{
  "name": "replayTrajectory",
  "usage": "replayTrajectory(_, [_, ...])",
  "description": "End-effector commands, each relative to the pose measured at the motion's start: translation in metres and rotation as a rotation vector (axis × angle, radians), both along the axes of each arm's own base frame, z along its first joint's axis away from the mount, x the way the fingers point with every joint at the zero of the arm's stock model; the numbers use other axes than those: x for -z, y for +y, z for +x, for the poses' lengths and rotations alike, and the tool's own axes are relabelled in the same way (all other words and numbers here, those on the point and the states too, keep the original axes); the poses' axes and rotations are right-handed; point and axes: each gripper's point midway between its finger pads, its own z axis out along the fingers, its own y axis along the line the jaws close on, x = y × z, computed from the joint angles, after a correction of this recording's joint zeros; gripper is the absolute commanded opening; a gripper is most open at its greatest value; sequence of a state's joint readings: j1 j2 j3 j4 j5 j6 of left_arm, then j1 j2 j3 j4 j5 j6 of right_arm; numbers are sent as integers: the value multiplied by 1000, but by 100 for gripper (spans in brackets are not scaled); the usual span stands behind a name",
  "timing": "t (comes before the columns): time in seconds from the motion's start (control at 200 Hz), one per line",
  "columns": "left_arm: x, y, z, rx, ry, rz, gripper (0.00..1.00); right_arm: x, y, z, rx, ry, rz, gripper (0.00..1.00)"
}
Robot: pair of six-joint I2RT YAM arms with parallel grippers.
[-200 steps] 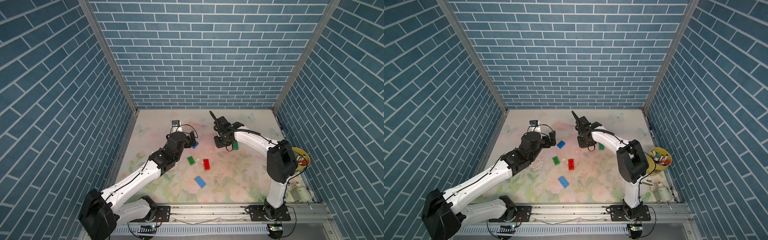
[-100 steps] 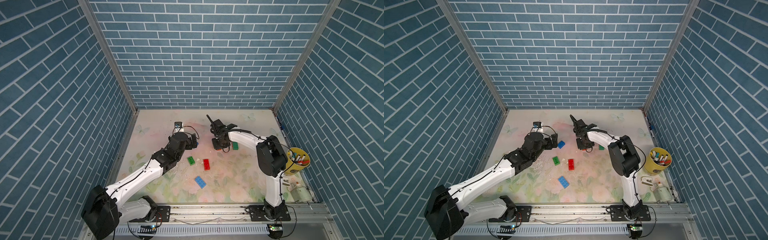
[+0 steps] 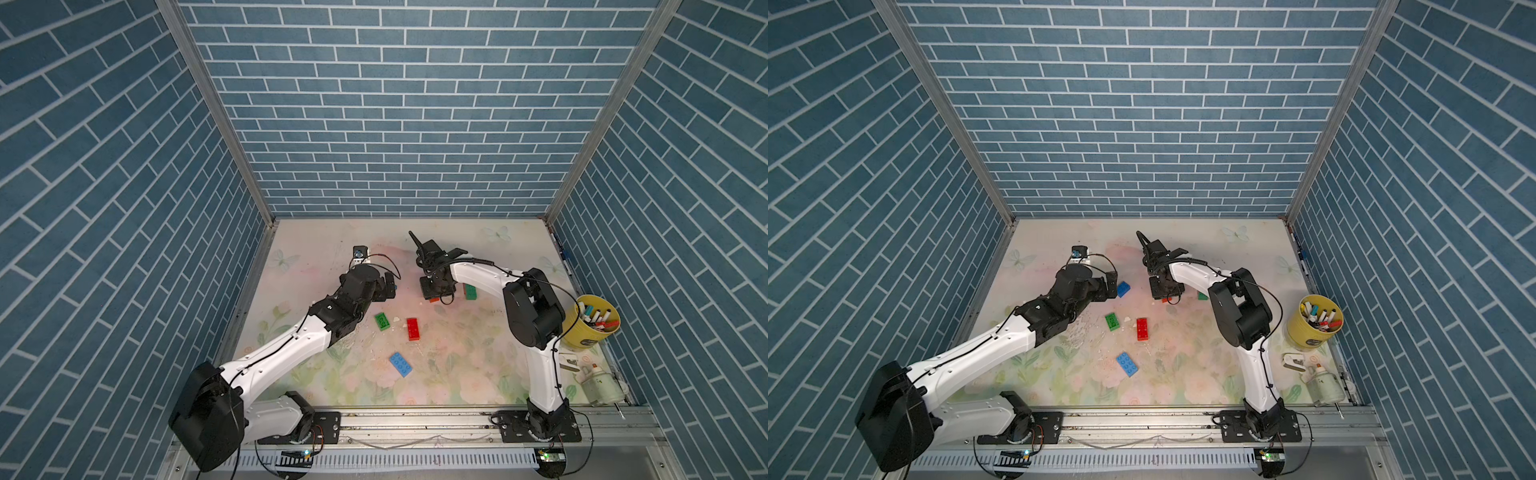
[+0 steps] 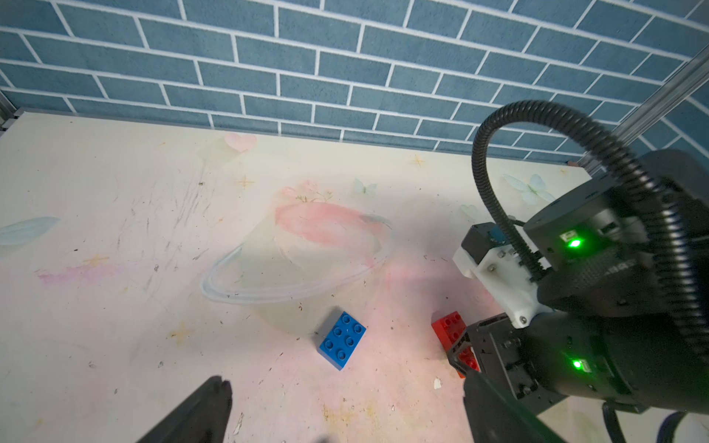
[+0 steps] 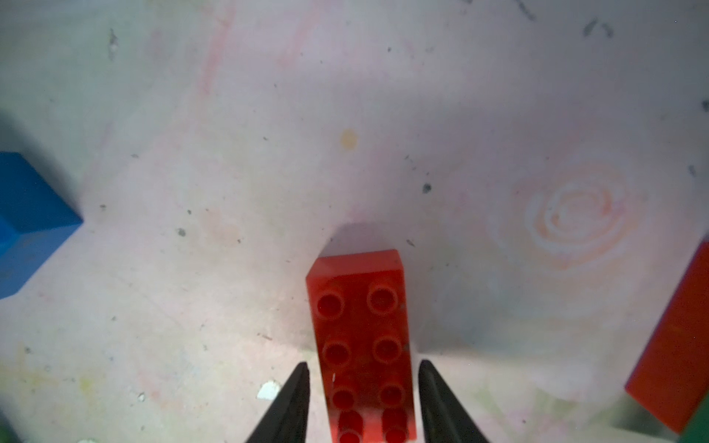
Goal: Assemble a rectangle with lego
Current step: Place the lego brick at the center of the board, then pick up the lego brick from the center of the board.
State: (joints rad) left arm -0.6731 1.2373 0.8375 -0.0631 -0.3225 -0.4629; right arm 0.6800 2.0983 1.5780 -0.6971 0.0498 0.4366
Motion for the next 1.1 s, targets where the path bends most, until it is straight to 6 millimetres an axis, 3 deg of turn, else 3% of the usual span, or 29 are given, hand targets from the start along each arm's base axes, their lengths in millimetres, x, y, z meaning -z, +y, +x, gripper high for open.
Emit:
replayTrajectory(0.0, [3,-1,1,10,29,12,100,-14,1,4,23,-26,4,51])
replayTrajectory(0.24, [33,-11,8,53,133,123,100,-79,-11,4,60,-110,112,59])
replayTrajectory(0.525, [108,-25,31,77,382,366,99,-134,-46,-12,111,-165,248,63])
replayTrajectory(0.76, [151,-38,55,93,474,485,94,-144,-62,-26,105,-191,262,64])
replayTrajectory(1.025, [171,-36,73,59,514,534,85,-142,-73,-30,111,-197,279,64])
replayTrajectory(1.095, [178,-35,73,53,530,542,78,-142,-75,-30,114,-199,282,64])
